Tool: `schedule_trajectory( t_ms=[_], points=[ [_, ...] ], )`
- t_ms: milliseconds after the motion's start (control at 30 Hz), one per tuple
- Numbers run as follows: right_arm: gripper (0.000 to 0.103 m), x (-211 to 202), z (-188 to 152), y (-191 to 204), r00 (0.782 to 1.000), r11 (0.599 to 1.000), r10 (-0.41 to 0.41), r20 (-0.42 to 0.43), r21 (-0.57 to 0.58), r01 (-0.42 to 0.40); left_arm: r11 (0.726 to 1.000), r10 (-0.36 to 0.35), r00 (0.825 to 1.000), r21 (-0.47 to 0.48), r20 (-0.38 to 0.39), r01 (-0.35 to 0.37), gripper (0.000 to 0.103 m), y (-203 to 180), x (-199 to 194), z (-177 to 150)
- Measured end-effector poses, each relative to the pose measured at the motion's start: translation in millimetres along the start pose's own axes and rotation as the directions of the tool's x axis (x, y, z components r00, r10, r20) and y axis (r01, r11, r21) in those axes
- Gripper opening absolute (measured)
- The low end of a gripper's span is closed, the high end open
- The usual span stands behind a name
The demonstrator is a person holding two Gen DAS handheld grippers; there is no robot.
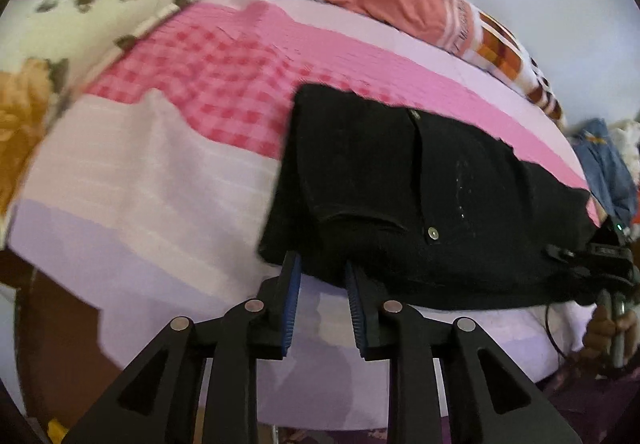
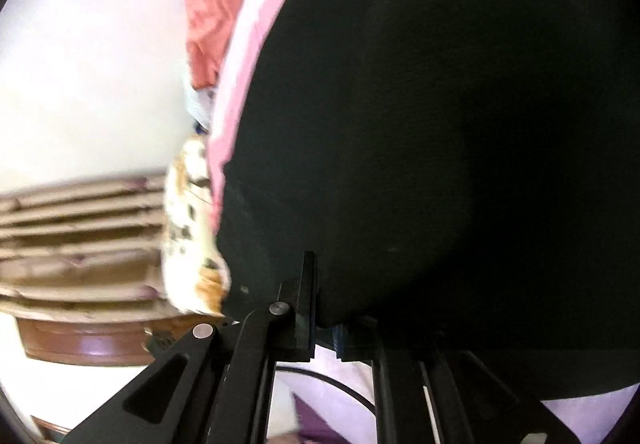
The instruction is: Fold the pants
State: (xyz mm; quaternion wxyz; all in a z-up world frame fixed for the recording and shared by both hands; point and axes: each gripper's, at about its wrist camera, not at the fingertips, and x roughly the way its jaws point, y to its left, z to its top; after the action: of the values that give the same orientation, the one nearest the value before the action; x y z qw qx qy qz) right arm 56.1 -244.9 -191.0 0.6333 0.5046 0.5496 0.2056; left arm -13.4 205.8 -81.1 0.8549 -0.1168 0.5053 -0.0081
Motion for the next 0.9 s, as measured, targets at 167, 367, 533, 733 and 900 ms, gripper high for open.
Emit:
schedule_trajectory(
  t_ms=[167,367,533,733,900],
  points=[
    [0.042,-44,18,-23,0.981,0.993,0.09,0.171,0.058,-0.101,0.991,0.132,0.98,-0.017,0.145,-0.131,0.05,-8,-39,9],
    [0.044,-118,55,-46,0.908,0.991,0.108,0.405,0.032,-0.133,1.0,0.029,0.981,-0.005,0.192,-0.029,0.075,-40,-47,25],
    [0.044,-169,91,-74,0.82,0.98,0.123,0.559,0.061,-0.19,0.999,-0.049,0.993,-0.005,0.105,0.049,0.075,-69,-21,30],
    [0.019,-194,131,-95,0.794,0.966,0.119,0.596,0.117,-0.232,0.997,-0.07,0.995,0.025,0.078,0.068,0.075,-93,-14,30],
    [0.007,-198,127,-96,0.787,0.963,0.1,0.609,0.141,-0.231,0.995,-0.078,0.995,0.062,0.059,0.074,0.075,-107,-10,31]
  ],
)
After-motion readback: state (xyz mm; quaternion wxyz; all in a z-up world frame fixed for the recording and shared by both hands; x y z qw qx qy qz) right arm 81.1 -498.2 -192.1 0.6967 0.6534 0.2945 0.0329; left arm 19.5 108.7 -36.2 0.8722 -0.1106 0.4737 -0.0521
